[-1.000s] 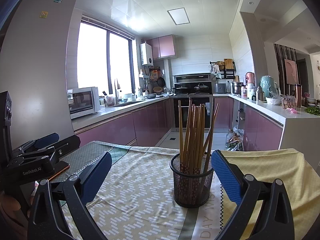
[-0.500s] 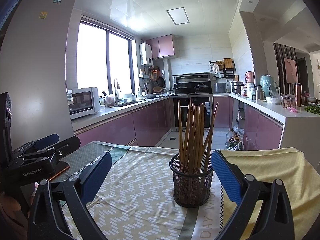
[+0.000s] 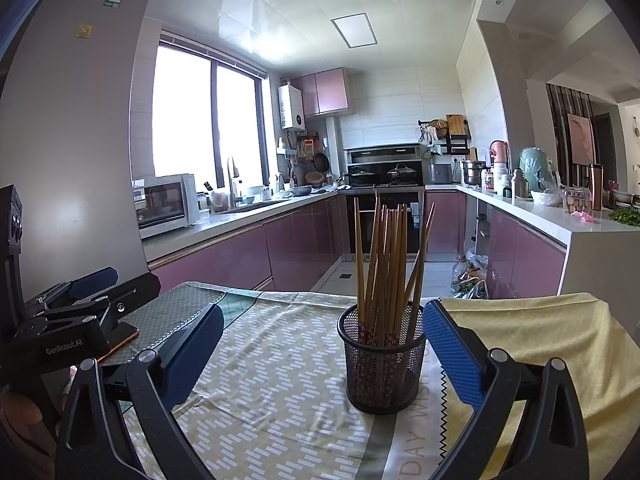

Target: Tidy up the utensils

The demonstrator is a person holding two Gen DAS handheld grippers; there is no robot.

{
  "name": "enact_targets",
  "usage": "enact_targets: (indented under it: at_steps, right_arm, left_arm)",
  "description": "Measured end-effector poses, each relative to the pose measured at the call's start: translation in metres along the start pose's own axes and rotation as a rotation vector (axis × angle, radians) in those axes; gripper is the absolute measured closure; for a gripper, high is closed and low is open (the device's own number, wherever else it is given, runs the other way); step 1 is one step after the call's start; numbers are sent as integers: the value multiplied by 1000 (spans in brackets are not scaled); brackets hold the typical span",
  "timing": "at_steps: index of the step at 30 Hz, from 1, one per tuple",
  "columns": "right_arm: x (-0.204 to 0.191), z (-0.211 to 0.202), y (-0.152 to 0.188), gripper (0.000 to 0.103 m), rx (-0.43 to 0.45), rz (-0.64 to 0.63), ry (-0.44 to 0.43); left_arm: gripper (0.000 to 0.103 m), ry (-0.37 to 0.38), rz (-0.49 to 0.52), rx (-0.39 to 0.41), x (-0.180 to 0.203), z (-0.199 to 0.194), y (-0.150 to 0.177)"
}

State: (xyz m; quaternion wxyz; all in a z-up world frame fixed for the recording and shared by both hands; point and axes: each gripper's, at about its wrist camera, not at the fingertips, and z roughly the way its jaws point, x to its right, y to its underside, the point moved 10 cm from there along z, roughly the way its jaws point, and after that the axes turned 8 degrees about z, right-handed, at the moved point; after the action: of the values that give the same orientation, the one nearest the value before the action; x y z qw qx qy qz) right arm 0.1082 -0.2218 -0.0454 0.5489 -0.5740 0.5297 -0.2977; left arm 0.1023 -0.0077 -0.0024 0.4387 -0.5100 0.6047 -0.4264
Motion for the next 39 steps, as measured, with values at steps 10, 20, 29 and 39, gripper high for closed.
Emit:
enact_targets:
  at_steps: [10, 20, 29, 39]
  right_arm:
    - [0, 0, 0, 7, -2, 2, -1]
    - [0, 0, 0, 7, -1, 3, -1]
    - [0, 0, 0, 7, -1, 3, -2]
    - [2, 2, 1, 7, -5, 9, -4]
  left_arm:
    - [6, 3, -1, -2, 1, 0, 2]
    - [6, 5, 1, -5, 2, 1, 3]
    - [6, 6, 3, -7, 3, 1, 4]
    - [6, 8, 11, -11, 2, 4, 6]
